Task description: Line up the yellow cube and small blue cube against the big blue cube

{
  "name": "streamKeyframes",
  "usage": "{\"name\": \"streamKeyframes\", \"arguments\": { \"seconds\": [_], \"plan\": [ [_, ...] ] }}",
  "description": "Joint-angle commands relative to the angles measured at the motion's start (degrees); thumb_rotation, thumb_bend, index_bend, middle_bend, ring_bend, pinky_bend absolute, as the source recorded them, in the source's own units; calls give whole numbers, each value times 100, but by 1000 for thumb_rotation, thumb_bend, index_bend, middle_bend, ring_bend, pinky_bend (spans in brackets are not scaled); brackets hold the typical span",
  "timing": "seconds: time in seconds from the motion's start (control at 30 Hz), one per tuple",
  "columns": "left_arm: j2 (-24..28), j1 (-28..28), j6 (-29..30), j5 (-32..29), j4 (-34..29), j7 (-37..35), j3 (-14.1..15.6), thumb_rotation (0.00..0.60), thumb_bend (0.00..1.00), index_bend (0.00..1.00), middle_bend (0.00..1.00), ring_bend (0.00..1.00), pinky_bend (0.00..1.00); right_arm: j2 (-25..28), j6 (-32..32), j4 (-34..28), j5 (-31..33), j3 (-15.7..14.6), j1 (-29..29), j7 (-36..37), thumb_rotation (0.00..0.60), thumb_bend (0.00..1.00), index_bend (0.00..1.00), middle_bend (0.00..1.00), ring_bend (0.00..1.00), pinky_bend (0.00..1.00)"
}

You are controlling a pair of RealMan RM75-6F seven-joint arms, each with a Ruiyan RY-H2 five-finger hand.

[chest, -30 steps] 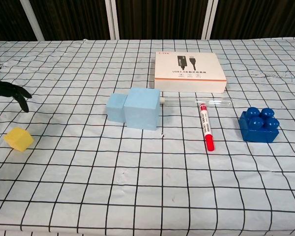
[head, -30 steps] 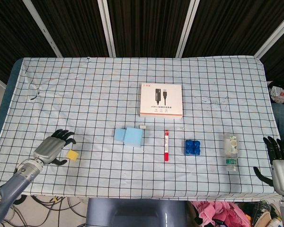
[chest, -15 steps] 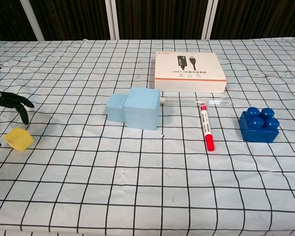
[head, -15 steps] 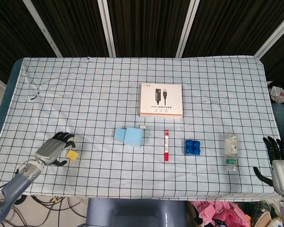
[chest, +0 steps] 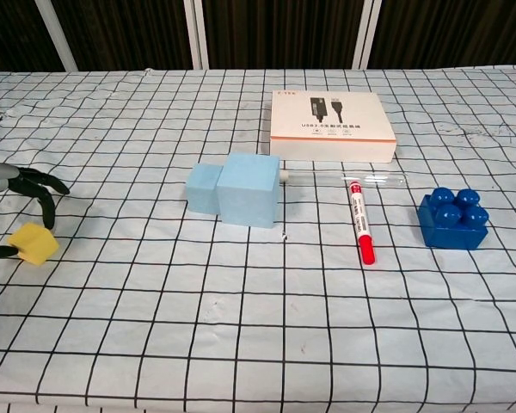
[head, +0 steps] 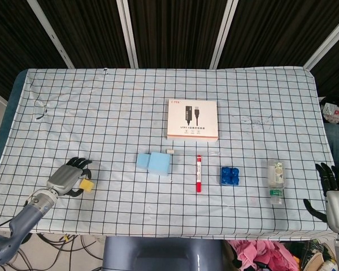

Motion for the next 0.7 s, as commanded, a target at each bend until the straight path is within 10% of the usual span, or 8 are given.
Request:
{"name": "streamKeyframes", "arguments": {
  "seconds": [0.03, 0.43, 0.7],
  "plan": [
    [-13, 2, -34, 4, 20, -3, -9, 600, 329, 405, 96, 0, 0, 0, 0, 2, 1, 0, -1, 1, 600, 221, 0, 40, 0, 107],
    [52, 44, -34, -105, -68, 100, -117, 600, 357, 456, 111, 0, 0, 2, -5, -4, 4, 0, 1, -4, 600, 221, 0, 41, 0, 107],
    [62, -158, 152, -1057, -498, 771, -719, 600, 363, 461, 114, 0, 0, 4, 0, -25, -17, -5, 3, -5, 600, 221, 0, 41, 0, 107]
  ]
}}
